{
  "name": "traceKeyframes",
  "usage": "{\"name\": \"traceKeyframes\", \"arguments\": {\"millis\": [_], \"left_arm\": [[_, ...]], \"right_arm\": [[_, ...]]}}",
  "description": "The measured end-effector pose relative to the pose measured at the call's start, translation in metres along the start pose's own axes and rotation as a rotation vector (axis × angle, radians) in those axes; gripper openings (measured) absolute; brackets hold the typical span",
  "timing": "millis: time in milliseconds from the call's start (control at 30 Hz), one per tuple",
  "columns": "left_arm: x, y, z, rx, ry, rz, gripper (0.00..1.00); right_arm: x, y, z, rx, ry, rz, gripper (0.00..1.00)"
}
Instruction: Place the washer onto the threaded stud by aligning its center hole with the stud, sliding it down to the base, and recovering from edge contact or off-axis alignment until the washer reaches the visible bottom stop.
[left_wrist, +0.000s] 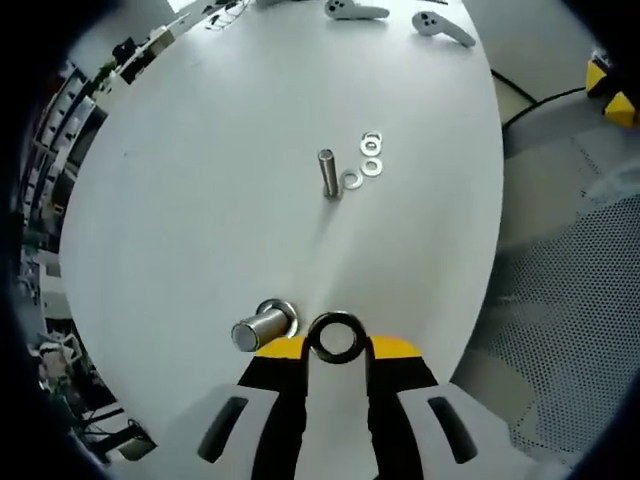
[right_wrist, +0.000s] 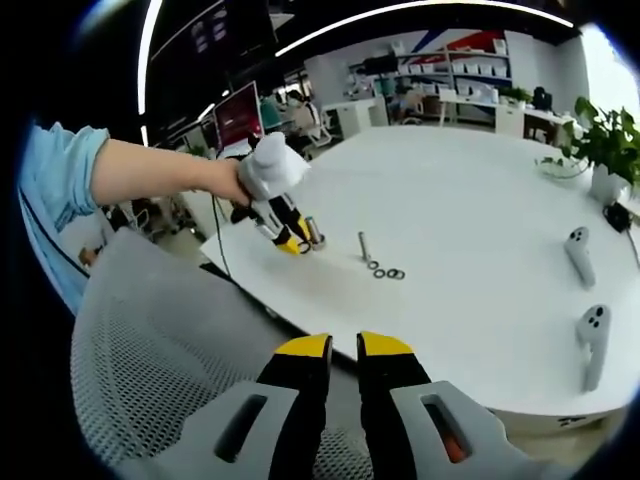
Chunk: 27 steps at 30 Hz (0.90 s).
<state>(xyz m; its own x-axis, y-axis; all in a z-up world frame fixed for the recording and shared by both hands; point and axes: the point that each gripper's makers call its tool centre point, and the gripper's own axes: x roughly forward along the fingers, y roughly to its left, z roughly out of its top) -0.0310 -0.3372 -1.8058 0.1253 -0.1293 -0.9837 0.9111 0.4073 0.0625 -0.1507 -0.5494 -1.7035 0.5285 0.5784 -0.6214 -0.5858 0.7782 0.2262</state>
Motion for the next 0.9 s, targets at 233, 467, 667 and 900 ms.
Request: {"name": "traceKeyframes", "arguments": {"millis": [233, 467, 667, 900], "left_arm": [[-0.024, 0.014, 0.002, 0.016, -0.008, 0.027, 0.20], [-0.033, 0.029, 0.008, 0.024, -0.017, 0.050, 0.20], [-0.029, 0.044, 0.008, 0.012, -0.007, 0.070, 0.20], [-0.017, 0.044, 0.008, 0.017, 0.006, 0.056, 0.20]], "right_arm": [[0.000, 0.000, 0.001, 0.002, -0.008, -0.001, 0.13], [0.000, -0.001, 0.002, 0.003, -0.012, -0.001, 0.13], [-0.001, -0.001, 0.001, 0.004, -0.009, -0.007, 0.13], [-0.001, -0.003, 0.002, 0.008, -0.014, -0.017, 0.13]]}}
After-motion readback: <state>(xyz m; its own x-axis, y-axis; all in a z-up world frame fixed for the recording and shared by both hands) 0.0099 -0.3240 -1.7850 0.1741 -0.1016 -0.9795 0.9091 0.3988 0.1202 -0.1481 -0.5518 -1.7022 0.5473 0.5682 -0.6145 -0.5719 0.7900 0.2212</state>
